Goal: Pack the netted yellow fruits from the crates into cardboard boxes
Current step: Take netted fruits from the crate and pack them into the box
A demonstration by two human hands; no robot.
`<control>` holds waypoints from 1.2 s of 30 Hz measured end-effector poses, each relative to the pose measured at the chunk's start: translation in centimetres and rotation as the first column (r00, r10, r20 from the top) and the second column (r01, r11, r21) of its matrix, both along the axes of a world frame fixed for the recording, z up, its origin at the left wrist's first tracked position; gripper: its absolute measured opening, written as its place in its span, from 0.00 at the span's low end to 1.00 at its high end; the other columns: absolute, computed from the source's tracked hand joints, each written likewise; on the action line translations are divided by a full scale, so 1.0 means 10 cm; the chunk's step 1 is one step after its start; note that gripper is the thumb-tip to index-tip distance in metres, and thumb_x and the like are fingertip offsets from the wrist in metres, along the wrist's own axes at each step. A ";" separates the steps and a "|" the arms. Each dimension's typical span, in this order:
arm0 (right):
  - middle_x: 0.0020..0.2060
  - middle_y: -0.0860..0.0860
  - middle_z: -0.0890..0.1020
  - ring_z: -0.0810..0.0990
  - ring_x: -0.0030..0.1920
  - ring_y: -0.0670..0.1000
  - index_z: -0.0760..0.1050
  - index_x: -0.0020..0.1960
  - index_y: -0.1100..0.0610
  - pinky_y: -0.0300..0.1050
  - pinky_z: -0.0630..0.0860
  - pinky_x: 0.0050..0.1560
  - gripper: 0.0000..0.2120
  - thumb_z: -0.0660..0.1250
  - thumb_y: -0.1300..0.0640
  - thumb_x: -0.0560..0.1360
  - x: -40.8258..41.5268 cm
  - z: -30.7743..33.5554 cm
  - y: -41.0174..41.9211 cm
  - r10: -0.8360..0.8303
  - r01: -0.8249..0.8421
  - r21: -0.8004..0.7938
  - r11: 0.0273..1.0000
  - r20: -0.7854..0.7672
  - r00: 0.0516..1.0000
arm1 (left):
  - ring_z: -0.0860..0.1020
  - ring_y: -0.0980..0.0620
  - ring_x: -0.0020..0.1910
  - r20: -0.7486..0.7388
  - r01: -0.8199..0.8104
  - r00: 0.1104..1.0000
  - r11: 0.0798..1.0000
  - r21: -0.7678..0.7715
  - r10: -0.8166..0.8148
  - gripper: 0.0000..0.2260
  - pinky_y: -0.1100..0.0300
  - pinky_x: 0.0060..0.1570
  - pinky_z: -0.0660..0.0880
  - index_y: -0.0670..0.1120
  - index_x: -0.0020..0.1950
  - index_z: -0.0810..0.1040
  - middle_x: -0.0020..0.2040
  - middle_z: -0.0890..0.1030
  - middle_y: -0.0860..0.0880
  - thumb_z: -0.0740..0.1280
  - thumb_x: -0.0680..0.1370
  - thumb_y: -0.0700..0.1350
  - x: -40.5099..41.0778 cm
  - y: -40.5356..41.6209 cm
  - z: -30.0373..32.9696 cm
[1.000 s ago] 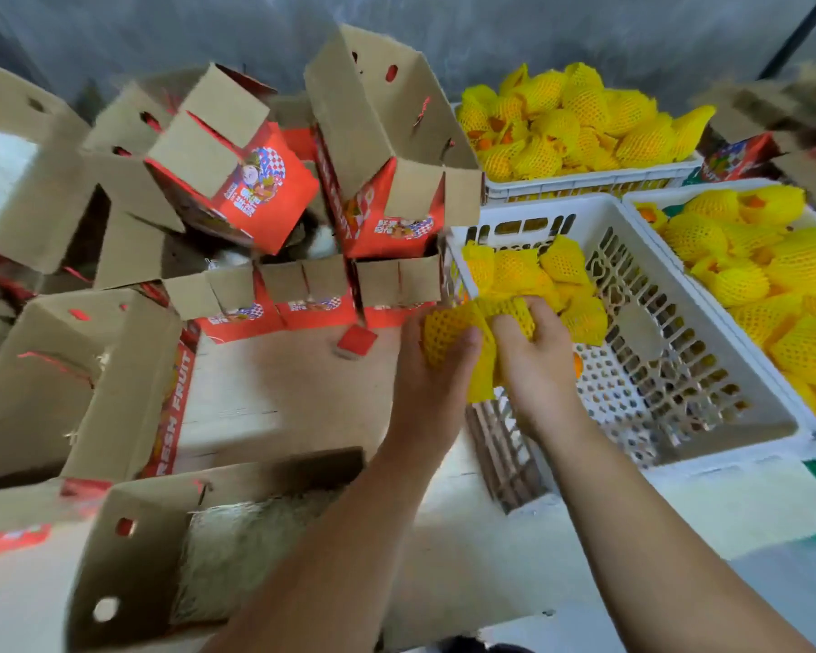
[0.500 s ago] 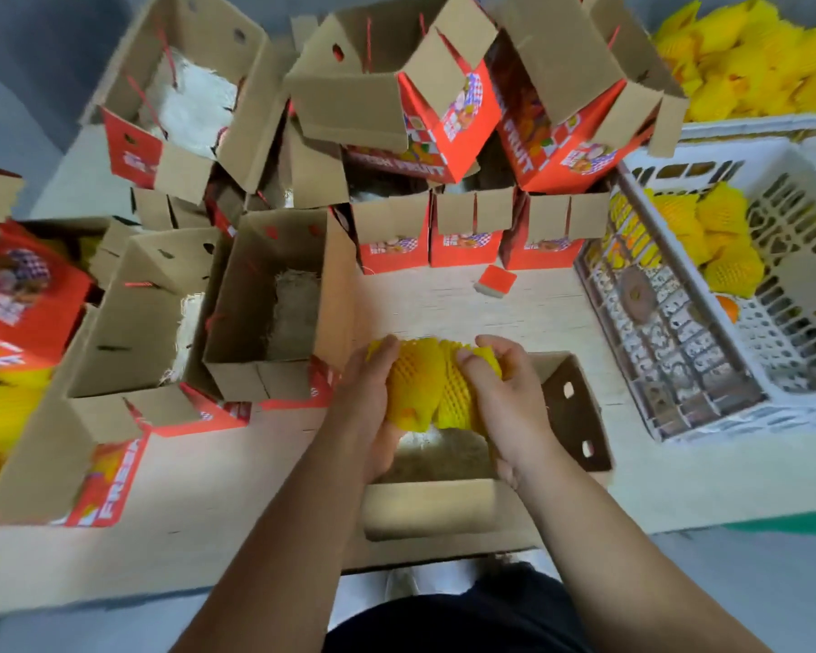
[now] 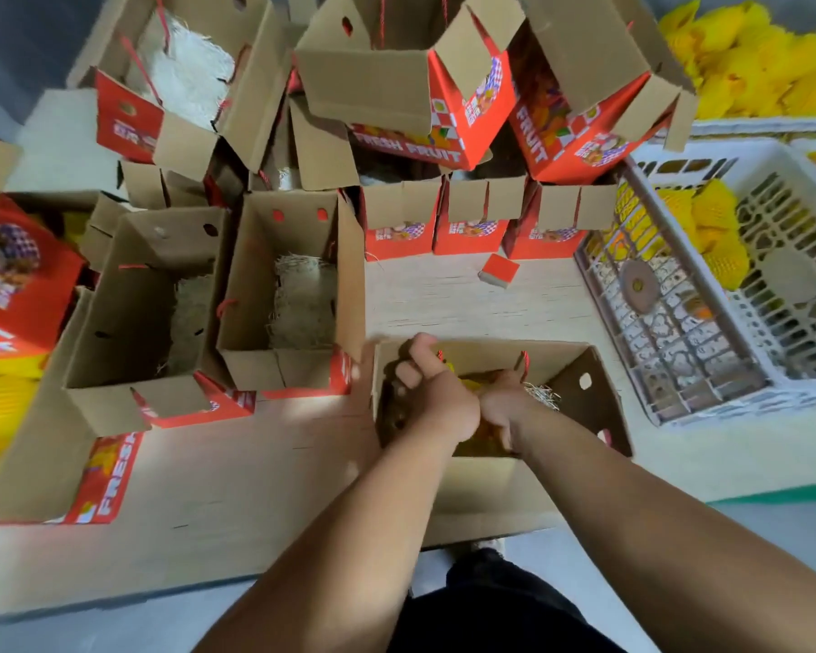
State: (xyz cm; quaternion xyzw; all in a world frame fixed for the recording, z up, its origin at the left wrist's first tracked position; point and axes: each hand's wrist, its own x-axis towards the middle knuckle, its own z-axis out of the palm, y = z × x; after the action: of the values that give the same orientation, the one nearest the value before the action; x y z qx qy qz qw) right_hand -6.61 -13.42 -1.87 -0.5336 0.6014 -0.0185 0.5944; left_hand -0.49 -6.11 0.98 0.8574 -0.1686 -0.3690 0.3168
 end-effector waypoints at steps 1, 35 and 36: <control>0.72 0.61 0.71 0.75 0.65 0.56 0.57 0.79 0.62 0.46 0.78 0.61 0.33 0.69 0.64 0.79 0.04 -0.06 -0.02 -0.014 0.013 -0.033 0.999 -0.036 0.999 | 0.54 0.43 0.76 0.062 0.066 0.996 0.996 0.053 -0.069 0.33 0.49 0.76 0.57 0.63 0.71 0.45 0.74 0.52 0.47 0.64 0.78 0.43 -0.02 -0.01 -0.02; 0.77 0.56 0.67 0.64 0.77 0.57 0.64 0.79 0.55 0.51 0.66 0.72 0.24 0.59 0.54 0.83 0.49 -0.25 0.30 0.739 -0.997 -0.069 0.018 -0.671 0.060 | 0.75 0.52 0.57 0.676 0.542 0.571 0.832 0.115 -0.465 0.17 0.59 0.62 0.65 0.56 0.61 0.79 0.55 0.80 0.57 0.62 0.78 0.38 0.42 0.60 -0.09; 0.77 0.55 0.67 0.64 0.77 0.57 0.64 0.78 0.55 0.52 0.66 0.72 0.24 0.58 0.52 0.84 0.53 -0.27 0.31 0.706 -1.000 -0.015 -0.012 -0.708 0.002 | 0.74 0.53 0.59 0.682 0.536 0.537 0.825 0.178 -0.496 0.17 0.60 0.63 0.63 0.58 0.62 0.77 0.56 0.79 0.59 0.62 0.79 0.40 0.39 0.59 -0.12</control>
State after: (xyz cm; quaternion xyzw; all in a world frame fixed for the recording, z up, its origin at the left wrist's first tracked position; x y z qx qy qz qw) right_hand -1.28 -10.28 -4.55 -0.9113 0.1942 0.3514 0.0917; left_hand 3.44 -0.23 -0.26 0.8337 -0.5304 -0.0860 0.1273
